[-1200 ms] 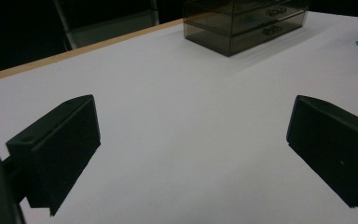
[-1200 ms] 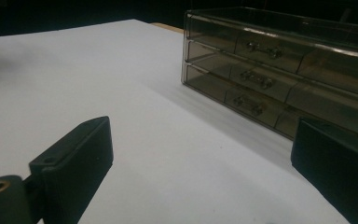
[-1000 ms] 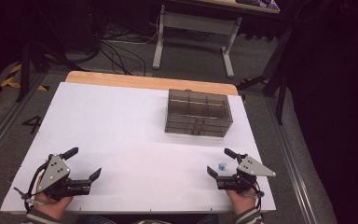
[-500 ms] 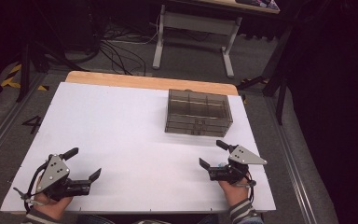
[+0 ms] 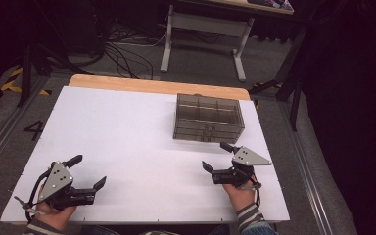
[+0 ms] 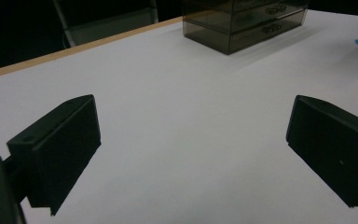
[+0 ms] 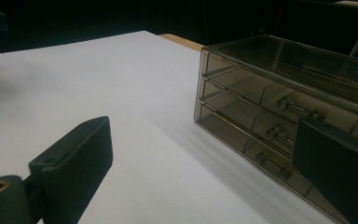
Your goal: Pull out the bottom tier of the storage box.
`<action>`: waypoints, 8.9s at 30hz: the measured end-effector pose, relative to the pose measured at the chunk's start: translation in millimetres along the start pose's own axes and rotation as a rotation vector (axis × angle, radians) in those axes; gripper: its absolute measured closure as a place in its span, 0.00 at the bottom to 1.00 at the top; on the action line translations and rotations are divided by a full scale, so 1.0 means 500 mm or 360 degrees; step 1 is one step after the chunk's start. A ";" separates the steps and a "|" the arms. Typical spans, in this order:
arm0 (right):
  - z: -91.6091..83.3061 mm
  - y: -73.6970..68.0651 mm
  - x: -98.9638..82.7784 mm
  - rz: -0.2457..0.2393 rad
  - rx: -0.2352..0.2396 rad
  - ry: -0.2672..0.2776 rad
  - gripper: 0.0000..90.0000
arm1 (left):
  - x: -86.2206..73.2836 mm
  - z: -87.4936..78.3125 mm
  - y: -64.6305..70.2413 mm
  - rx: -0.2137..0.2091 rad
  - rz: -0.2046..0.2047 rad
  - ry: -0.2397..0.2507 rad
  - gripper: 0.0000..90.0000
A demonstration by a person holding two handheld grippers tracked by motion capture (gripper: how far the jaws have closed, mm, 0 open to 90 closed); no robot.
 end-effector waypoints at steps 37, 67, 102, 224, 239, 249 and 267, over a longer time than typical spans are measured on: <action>0.031 -0.004 0.038 -0.0263 -0.0139 -0.0127 0.15 | 0.000 0.002 -0.002 0.0002 -0.0003 -0.0004 0.04; 0.049 -0.039 0.039 -0.0773 -0.0457 -0.0332 0.42 | 0.000 0.001 -0.001 0.0002 -0.0010 0.0000 0.04; 0.122 -0.080 0.006 -0.1271 -0.0848 -0.0582 0.55 | 0.002 0.007 0.000 -0.0003 -0.0003 -0.0013 0.04; 0.241 -0.048 -0.074 -0.1761 -0.1225 -0.1042 0.88 | 0.002 0.011 0.001 -0.0012 0.0006 -0.0028 0.04; 0.217 -0.069 -0.070 -0.1728 -0.1164 -0.1055 0.88 | 0.004 0.012 0.002 -0.0019 0.0013 -0.0025 0.04; 0.206 -0.079 -0.070 -0.1701 -0.1124 -0.1084 0.87 | 0.004 0.013 0.002 -0.0024 0.0016 -0.0024 0.04; 0.185 -0.085 -0.054 -0.1602 -0.1002 -0.0998 0.75 | 0.005 0.013 0.002 -0.0026 0.0021 -0.0022 0.04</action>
Point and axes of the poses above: each handheld gripper's, and its own axes: z roughly forward along the jaws, x roughly out of its top, y roughly to its right, the point moved 1 cm from there along z, roughly forward along the jaws, and after that the axes turned 7 degrees about -y, right-handed, at the moved point
